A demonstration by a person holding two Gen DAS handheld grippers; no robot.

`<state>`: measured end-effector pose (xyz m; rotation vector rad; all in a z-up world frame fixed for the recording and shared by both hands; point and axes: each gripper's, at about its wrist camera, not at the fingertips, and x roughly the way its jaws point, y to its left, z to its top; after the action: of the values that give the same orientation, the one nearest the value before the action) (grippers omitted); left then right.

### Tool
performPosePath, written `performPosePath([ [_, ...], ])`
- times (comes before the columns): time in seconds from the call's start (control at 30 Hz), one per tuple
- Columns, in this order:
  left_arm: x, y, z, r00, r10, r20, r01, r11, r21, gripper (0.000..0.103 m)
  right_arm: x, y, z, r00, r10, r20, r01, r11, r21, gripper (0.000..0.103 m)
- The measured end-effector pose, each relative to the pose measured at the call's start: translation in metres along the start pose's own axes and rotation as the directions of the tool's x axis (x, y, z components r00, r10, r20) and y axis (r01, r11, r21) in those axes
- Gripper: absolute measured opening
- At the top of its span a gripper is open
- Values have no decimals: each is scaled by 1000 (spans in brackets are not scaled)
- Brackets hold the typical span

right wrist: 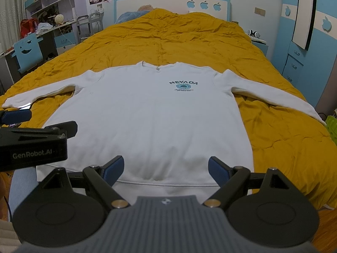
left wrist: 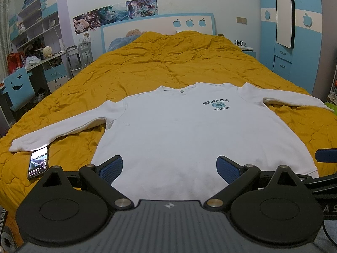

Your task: Fold small clothes

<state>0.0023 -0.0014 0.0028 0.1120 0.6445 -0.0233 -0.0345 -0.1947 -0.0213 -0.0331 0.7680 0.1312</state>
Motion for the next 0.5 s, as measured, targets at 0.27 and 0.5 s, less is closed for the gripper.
performPosePath([
  [0.27, -1, 0, -3, 1000, -7, 7, 7, 1000, 3, 103, 0, 0, 0, 1000, 0, -1, 0, 1000, 1, 83],
  [0.5, -2, 0, -3, 1000, -7, 8, 7, 1000, 4, 103, 0, 0, 0, 1000, 1, -2, -1, 1000, 0, 83],
])
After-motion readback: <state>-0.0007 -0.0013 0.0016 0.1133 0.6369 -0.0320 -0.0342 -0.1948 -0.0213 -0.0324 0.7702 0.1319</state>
